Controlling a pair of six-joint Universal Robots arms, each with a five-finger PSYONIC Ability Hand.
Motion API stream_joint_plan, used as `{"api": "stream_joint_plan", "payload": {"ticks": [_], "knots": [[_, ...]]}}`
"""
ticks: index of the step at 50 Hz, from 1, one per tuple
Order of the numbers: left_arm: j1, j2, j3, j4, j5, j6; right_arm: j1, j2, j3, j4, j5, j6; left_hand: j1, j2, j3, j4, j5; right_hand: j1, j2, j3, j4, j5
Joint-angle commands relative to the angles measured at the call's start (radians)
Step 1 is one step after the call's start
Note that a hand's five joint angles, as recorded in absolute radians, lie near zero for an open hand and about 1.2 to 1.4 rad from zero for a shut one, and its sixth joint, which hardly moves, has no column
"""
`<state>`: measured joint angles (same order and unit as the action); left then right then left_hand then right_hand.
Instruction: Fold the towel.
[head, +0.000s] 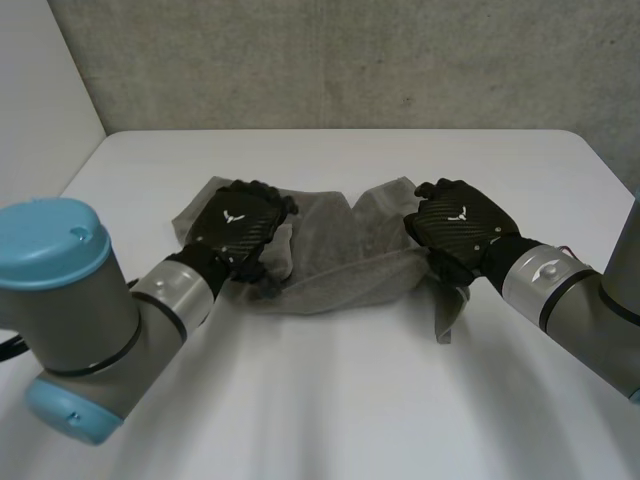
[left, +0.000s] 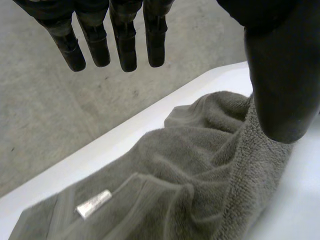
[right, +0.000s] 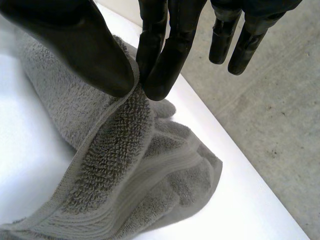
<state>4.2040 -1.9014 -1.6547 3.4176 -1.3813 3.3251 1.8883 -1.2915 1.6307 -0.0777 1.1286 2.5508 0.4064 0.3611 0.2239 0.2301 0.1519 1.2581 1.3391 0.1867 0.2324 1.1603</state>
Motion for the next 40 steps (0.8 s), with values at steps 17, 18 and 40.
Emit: {"api": "stream_joint_plan", "payload": {"ticks": [17, 18, 40], "knots": [[0.114, -0.442, 0.544, -0.377, 0.257, 0.502, -0.023, 0.012, 0.032, 0.003, -0.015, 0.002, 0.179, 0.225, -0.049, -0.056, 0.259, 0.138, 0.057, -0.012, -0.058, 0.061], [0.114, -0.443, 0.544, -0.377, 0.257, 0.502, -0.023, 0.012, 0.035, 0.003, -0.016, 0.0, 0.18, 0.225, -0.049, -0.056, 0.26, 0.138, 0.057, -0.012, -0.058, 0.061], [0.117, -0.479, 0.559, -0.391, 0.329, 0.631, -0.023, 0.038, 0.038, -0.002, -0.016, -0.009, 0.177, 0.222, -0.049, -0.056, 0.257, 0.138, 0.057, -0.012, -0.058, 0.061]]}}
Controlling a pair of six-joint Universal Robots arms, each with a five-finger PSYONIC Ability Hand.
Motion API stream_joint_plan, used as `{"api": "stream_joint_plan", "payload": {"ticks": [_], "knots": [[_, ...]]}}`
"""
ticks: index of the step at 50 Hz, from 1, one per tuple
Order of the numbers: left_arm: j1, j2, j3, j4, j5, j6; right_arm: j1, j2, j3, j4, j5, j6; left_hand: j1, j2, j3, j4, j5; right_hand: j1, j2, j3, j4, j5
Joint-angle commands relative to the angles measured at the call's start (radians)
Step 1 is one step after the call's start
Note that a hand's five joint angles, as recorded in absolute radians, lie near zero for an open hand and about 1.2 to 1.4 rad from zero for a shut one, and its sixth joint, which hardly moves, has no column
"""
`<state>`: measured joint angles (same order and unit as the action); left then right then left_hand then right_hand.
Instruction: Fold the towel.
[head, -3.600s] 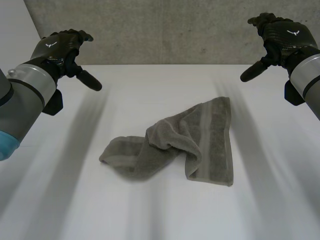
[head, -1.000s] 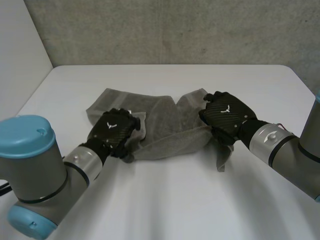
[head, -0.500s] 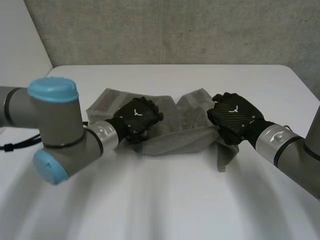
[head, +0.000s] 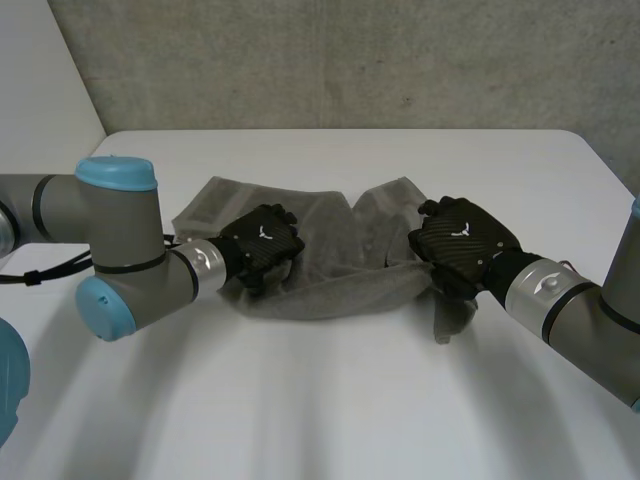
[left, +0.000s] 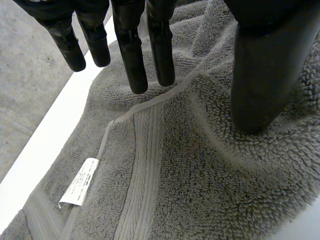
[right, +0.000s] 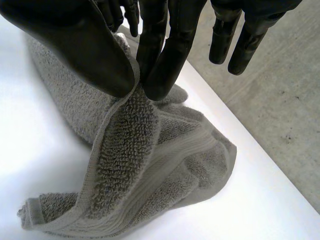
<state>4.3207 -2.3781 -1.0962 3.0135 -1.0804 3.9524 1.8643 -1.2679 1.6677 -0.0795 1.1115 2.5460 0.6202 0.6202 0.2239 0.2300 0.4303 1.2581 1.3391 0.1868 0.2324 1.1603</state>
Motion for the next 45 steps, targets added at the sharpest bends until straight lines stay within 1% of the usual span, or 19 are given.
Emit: {"api": "stream_joint_plan", "payload": {"ticks": [1, 10, 17, 31, 32, 33, 35, 36, 38, 39, 41, 45], "knots": [[0.0, -0.004, 0.002, 0.015, 0.036, 0.005, 0.001, 0.015, 0.001, 0.0, 0.001, -0.004, -0.037, -0.037, -0.049, -0.055, -0.021, 0.138, 0.057, -0.012, -0.058, 0.061], [0.002, -0.021, 0.01, 0.015, 0.046, 0.03, 0.001, 0.016, 0.006, -0.005, 0.002, -0.006, -0.037, -0.037, -0.049, -0.055, -0.021, 0.138, 0.057, -0.012, -0.058, 0.061], [0.002, -0.029, 0.01, -0.004, 0.043, 0.106, 0.001, 0.032, 0.003, -0.005, 0.004, -0.006, -0.037, -0.037, -0.049, -0.055, -0.021, 0.138, 0.057, -0.012, -0.058, 0.061], [0.008, -0.029, 0.01, -0.064, 0.034, 0.168, -0.001, 0.036, 0.0, -0.005, 0.002, -0.006, -0.016, -0.016, -0.049, -0.055, -0.001, 0.138, 0.057, -0.012, -0.058, 0.061], [0.008, -0.027, 0.01, -0.074, 0.031, 0.175, -0.001, 0.036, 0.0, -0.005, 0.002, -0.006, 0.03, 0.03, -0.049, -0.055, 0.046, 0.138, 0.057, -0.012, -0.058, 0.061], [0.008, -0.027, 0.01, -0.074, 0.031, 0.176, -0.001, 0.038, -0.002, -0.005, 0.002, -0.006, 0.031, 0.031, -0.049, -0.055, 0.046, 0.138, 0.057, -0.012, -0.058, 0.061], [0.008, -0.013, 0.009, -0.087, 0.011, 0.182, 0.001, 0.038, -0.002, -0.005, 0.002, -0.007, 0.261, 0.261, -0.049, -0.055, 0.277, 0.138, 0.057, -0.012, -0.058, 0.061], [0.008, -0.013, 0.009, -0.087, 0.011, 0.182, 0.001, 0.036, -0.002, -0.005, 0.002, -0.007, 0.263, 0.263, -0.049, -0.055, 0.278, 0.138, 0.057, -0.012, -0.058, 0.061], [0.025, 0.002, 0.001, -0.088, -0.021, 0.18, 0.001, 0.038, -0.002, -0.005, 0.002, -0.007, 0.47, 0.47, -0.049, -0.055, 0.486, 0.138, 0.057, -0.012, -0.058, 0.061], [0.025, 0.002, 0.001, -0.088, -0.021, 0.18, 0.001, 0.038, -0.002, -0.005, 0.002, -0.007, 0.471, 0.471, -0.049, -0.055, 0.486, 0.138, 0.057, -0.012, -0.058, 0.061], [0.053, 0.042, -0.008, -0.088, -0.05, 0.177, 0.001, 0.036, -0.002, -0.005, 0.004, -0.007, 0.658, 0.658, -0.049, -0.055, 0.673, 0.138, 0.057, -0.012, -0.058, 0.061], [0.068, 0.083, -0.025, -0.088, -0.073, 0.174, 0.001, 0.036, -0.01, -0.002, 0.014, -0.007, 0.738, 0.738, -0.049, -0.055, 0.753, 0.138, 0.057, -0.012, -0.058, 0.061]]}}
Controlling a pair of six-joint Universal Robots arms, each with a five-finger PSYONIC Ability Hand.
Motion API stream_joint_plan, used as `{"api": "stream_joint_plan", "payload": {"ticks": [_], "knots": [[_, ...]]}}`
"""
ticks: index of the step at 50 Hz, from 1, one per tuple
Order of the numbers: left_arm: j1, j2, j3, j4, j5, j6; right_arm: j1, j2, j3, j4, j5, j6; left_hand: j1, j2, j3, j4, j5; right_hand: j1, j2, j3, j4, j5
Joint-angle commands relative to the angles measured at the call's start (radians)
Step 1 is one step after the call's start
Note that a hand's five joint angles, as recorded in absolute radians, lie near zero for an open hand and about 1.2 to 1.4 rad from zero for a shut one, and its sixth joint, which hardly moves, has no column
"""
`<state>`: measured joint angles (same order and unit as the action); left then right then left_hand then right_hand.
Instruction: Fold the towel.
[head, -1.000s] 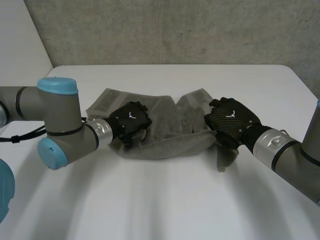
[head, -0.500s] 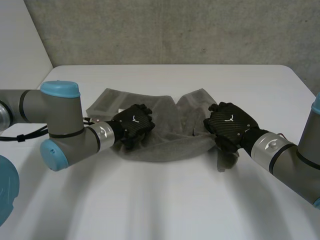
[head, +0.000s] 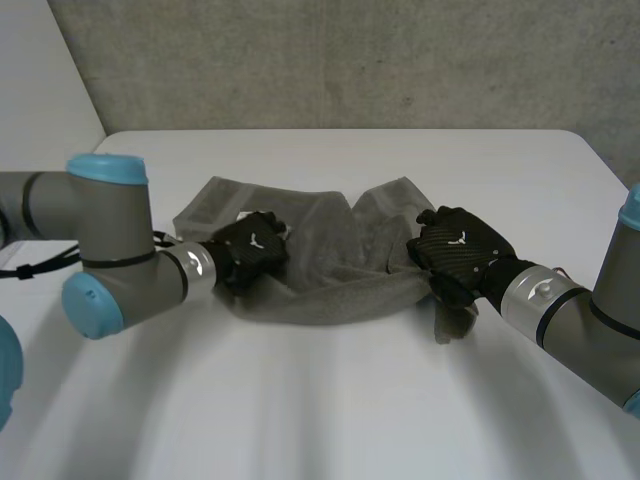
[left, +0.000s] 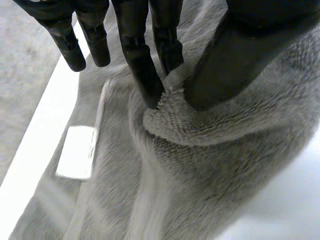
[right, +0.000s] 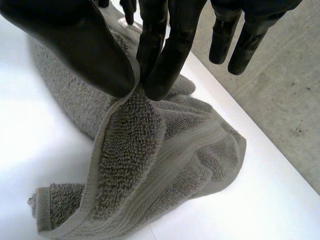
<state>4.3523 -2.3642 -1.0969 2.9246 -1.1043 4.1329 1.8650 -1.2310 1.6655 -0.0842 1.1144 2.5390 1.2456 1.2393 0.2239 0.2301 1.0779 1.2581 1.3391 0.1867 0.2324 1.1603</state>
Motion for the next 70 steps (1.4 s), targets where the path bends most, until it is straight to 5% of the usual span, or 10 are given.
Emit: {"api": "stream_joint_plan", "payload": {"ticks": [1, 11, 18, 28, 46, 52, 54, 60, 70], "knots": [[0.047, 0.092, -0.038, 0.002, -0.058, -0.011, 0.0, -0.001, -0.01, 0.006, 0.013, 0.0, 0.113, 0.119, -0.049, -0.056, 0.106, 0.138, 0.057, -0.012, -0.058, 0.061], [0.115, 0.255, -0.201, 0.001, -0.071, -0.06, -0.046, -0.01, -0.056, 0.064, 0.016, 0.009, 0.107, 0.113, -0.049, -0.056, 0.1, 0.138, 0.057, -0.012, -0.058, 0.061], [0.164, 0.446, -0.403, -0.019, -0.065, -0.239, -0.06, -0.047, -0.07, 0.242, -0.015, 0.004, 0.11, 0.116, -0.049, -0.056, 0.103, 0.138, 0.057, -0.012, -0.058, 0.061], [0.171, 0.658, -0.494, -0.053, -0.057, -0.434, -0.073, -0.093, -0.109, 0.529, -0.209, 0.017, 0.151, 0.157, -0.049, -0.056, 0.144, 0.138, 0.057, -0.012, -0.058, 0.061], [0.174, 0.686, -0.54, 0.076, -0.062, -0.623, -0.067, -0.094, -0.082, 0.36, -0.203, 0.208, 0.151, 0.157, -0.049, -0.056, 0.144, 0.138, 0.057, -0.012, -0.058, 0.061], [0.173, 0.671, -0.552, 0.119, -0.063, -0.669, -0.057, -0.081, -0.086, 0.313, -0.115, 0.215, 0.151, 0.157, -0.049, -0.056, 0.144, 0.138, 0.057, -0.012, -0.058, 0.061], [0.173, 0.655, -0.563, 0.14, -0.063, -0.694, -0.053, -0.067, -0.073, 0.293, -0.087, 0.216, 0.151, 0.157, -0.049, -0.056, 0.144, 0.092, 0.011, -0.012, -0.058, 0.015], [0.158, 0.606, -0.594, 0.192, -0.066, -0.783, -0.044, -0.007, 0.018, 0.242, -0.019, 0.218, 0.151, 0.157, -0.049, -0.056, 0.144, -0.816, -0.897, -0.012, -0.058, -0.892], [0.153, 0.58, -0.603, 0.196, -0.063, -0.787, -0.063, -0.088, 0.146, 0.17, 0.005, 0.294, 0.151, 0.157, -0.049, -0.056, 0.144, -0.838, -0.919, -0.012, -0.058, -0.915]]}}
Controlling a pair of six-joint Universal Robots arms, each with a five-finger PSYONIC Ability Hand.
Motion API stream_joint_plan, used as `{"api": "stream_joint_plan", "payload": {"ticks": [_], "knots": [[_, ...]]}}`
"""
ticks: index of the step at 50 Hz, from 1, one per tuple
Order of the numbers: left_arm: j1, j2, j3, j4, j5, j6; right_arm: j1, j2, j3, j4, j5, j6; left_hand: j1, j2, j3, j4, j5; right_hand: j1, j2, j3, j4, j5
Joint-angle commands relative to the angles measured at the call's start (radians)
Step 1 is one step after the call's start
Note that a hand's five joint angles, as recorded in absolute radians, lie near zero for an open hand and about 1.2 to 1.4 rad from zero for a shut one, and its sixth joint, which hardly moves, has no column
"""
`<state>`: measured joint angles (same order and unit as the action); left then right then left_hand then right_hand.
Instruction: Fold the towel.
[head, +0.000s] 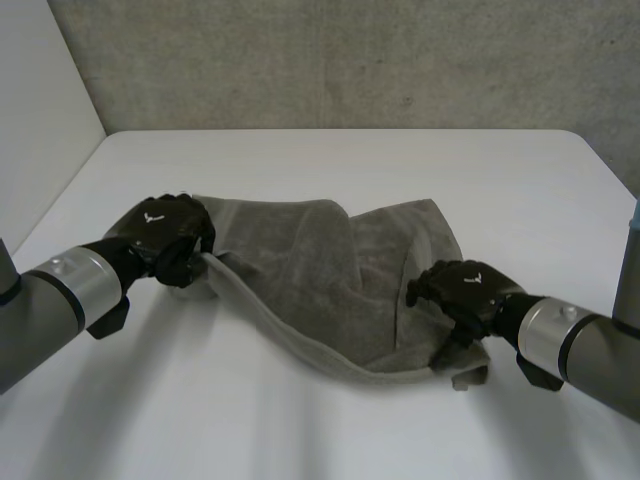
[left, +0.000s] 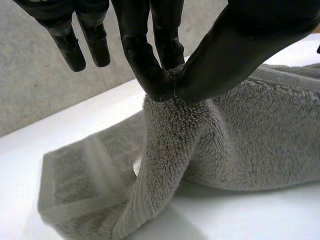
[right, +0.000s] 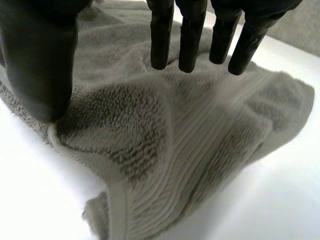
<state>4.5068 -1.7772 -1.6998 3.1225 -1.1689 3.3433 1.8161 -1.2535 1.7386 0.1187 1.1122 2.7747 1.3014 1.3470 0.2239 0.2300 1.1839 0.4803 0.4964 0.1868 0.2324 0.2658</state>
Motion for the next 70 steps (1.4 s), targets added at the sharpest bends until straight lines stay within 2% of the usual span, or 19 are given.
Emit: {"api": "stream_joint_plan", "payload": {"ticks": [1, 10, 33, 41, 43, 44, 46, 49, 55, 62, 64, 65, 66, 67, 70], "knots": [[-0.001, -0.007, 0.0, -0.002, 0.001, 0.002, -0.015, -0.082, 0.093, -0.046, 0.008, 0.068, 0.095, 0.049, -0.049, -0.055, 0.038, -0.058, -0.074, -0.012, -0.058, -0.018], [-0.001, 0.001, 0.0, -0.002, 0.001, -0.001, -0.018, -0.175, 0.199, -0.12, 0.006, 0.06, 0.095, 0.049, -0.049, -0.055, 0.038, -0.025, -0.042, -0.012, -0.058, 0.014], [0.015, 0.01, 0.016, -0.002, -0.002, -0.05, -0.028, -0.236, 0.366, -0.261, -0.002, -0.029, 0.095, 0.049, -0.049, -0.055, 0.038, 0.042, 0.026, -0.012, -0.058, 0.082], [0.017, 0.036, 0.016, -0.01, 0.001, -0.091, -0.021, -0.202, 0.361, -0.422, 0.006, -0.026, 0.095, 0.049, -0.049, -0.055, 0.038, 0.233, 0.217, -0.012, -0.058, 0.273], [0.023, 0.054, 0.008, -0.01, 0.003, -0.091, -0.023, -0.143, 0.336, -0.467, 0.015, -0.024, 0.095, 0.049, -0.049, -0.055, 0.038, 0.505, 0.488, -0.012, -0.058, 0.544], [0.023, 0.055, 0.008, -0.01, 0.003, -0.091, -0.023, -0.142, 0.335, -0.467, 0.015, -0.024, 0.095, 0.049, -0.049, -0.055, 0.038, 0.506, 0.49, -0.012, -0.058, 0.546], [0.029, 0.059, 0.006, -0.01, 0.003, -0.093, -0.026, -0.118, 0.297, -0.468, 0.026, -0.014, 0.095, 0.049, -0.049, -0.055, 0.038, 0.914, 0.898, -0.012, -0.058, 0.954], [0.04, 0.07, 0.002, -0.013, 0.005, -0.093, -0.024, -0.127, 0.285, -0.453, 0.031, -0.012, 0.095, 0.049, -0.049, -0.055, 0.038, 0.916, 0.9, -0.012, -0.058, 0.956], [0.061, 0.13, -0.024, -0.015, 0.006, -0.116, -0.044, -0.235, 0.243, -0.315, 0.001, -0.014, 0.095, 0.049, -0.049, -0.055, 0.038, 0.916, 0.9, -0.012, -0.058, 0.956], [0.071, 0.22, -0.044, -0.015, 0.009, -0.168, -0.058, -0.334, 0.162, -0.065, -0.124, -0.018, 0.095, 0.049, -0.049, -0.055, 0.038, 0.916, 0.9, -0.012, -0.058, 0.956], [0.071, 0.261, -0.053, -0.012, 0.009, -0.185, -0.064, -0.342, 0.161, -0.035, -0.135, -0.021, 0.095, 0.049, -0.049, -0.055, 0.038, 0.916, 0.9, -0.012, -0.058, 0.956], [0.071, 0.262, -0.054, -0.012, 0.009, -0.185, -0.073, -0.34, 0.171, -0.018, -0.143, -0.026, 0.095, 0.049, -0.049, -0.055, 0.038, 0.577, 0.561, -0.012, -0.058, 0.617], [0.069, 0.272, -0.06, -0.012, 0.011, -0.188, -0.074, -0.34, 0.171, -0.017, -0.143, -0.026, 0.095, 0.049, -0.049, -0.055, 0.038, 0.574, 0.557, -0.012, -0.058, 0.613], [0.069, 0.278, -0.067, -0.012, 0.011, -0.189, -0.078, -0.333, 0.194, -0.02, -0.143, -0.029, 0.095, 0.049, -0.049, -0.055, 0.038, 0.28, 0.264, -0.012, -0.058, 0.32], [0.06, 0.278, -0.089, -0.01, 0.011, -0.189, -0.084, -0.32, 0.226, -0.045, -0.143, -0.029, 0.095, 0.049, -0.049, -0.055, 0.038, 0.218, 0.202, -0.012, -0.058, 0.258]]}}
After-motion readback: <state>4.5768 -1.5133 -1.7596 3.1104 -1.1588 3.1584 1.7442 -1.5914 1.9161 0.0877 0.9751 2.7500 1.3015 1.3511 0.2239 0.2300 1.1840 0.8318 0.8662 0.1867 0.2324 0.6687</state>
